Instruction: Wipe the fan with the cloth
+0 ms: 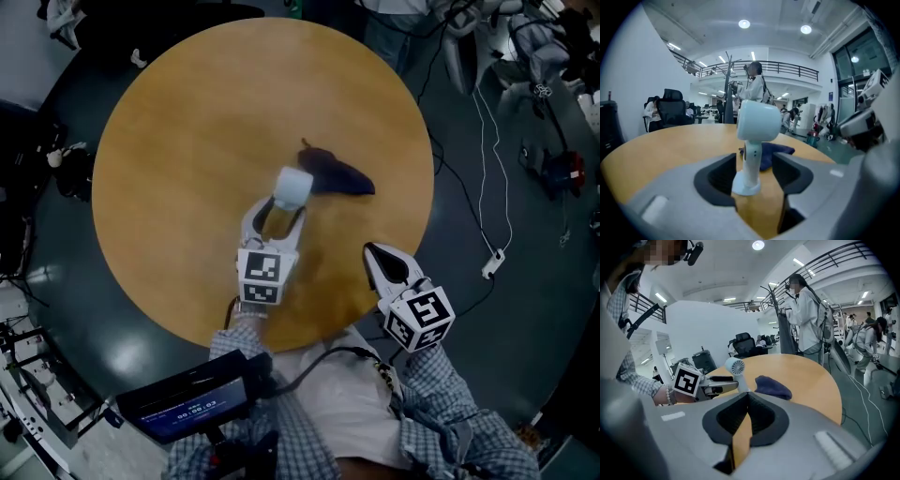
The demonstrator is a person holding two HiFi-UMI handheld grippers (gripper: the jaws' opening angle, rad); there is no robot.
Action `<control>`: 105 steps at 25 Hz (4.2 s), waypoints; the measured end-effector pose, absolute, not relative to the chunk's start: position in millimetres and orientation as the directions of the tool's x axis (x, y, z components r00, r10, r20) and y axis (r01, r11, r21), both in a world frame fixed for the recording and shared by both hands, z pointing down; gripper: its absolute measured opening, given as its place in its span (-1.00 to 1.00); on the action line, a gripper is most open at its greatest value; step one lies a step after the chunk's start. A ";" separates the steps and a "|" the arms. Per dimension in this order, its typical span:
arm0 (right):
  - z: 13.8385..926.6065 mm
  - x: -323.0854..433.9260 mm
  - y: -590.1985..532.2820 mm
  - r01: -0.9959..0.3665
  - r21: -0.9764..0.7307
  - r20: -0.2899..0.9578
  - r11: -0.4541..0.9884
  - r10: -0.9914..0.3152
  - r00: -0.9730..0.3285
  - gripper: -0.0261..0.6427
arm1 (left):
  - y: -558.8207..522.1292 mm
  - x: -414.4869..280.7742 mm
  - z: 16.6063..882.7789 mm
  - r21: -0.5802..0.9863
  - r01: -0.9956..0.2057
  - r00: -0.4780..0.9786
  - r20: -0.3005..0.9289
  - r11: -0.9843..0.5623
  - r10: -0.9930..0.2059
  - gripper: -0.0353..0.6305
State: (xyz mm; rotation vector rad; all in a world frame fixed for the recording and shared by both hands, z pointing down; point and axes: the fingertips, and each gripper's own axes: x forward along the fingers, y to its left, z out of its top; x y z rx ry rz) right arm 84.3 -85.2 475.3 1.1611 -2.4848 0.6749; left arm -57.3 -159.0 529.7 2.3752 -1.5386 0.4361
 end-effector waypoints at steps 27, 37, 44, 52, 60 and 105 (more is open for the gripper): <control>591.9 16.9 -239.7 -0.498 0.160 0.680 0.852 -0.461 -0.570 -0.48 | -167.4 -52.0 511.9 -0.063 -0.912 0.356 0.367 -0.405 -0.859 -0.47; 470.6 24.8 -212.8 -0.607 0.020 0.435 0.794 -0.554 -0.710 -0.64 | -155.3 -56.0 472.8 -0.067 -0.913 0.362 0.326 -0.403 -0.874 -0.47; 288.1 2.1 -161.5 -0.516 0.152 0.136 0.843 -0.535 -0.834 -0.64 | -148.6 -44.7 430.3 -0.113 -0.909 0.351 0.312 -0.402 -0.883 -0.47; 281.4 -59.0 -72.8 -0.209 0.386 0.289 0.899 -0.333 -0.898 -0.64 | -147.5 -52.1 393.9 -0.157 -0.918 0.312 0.282 -0.364 -0.907 -0.47; 283.0 -59.4 -33.8 -0.069 0.226 0.296 0.972 -0.136 -0.945 -0.66 | -136.2 -56.4 370.9 -0.128 -0.923 0.332 0.205 -0.362 -0.921 -0.47; 397.4 34.3 -138.6 -0.551 -0.345 0.276 0.760 -0.479 -0.833 -0.66 | -119.9 -44.7 314.1 0.083 -0.830 0.545 -0.095 -0.552 -0.833 -0.48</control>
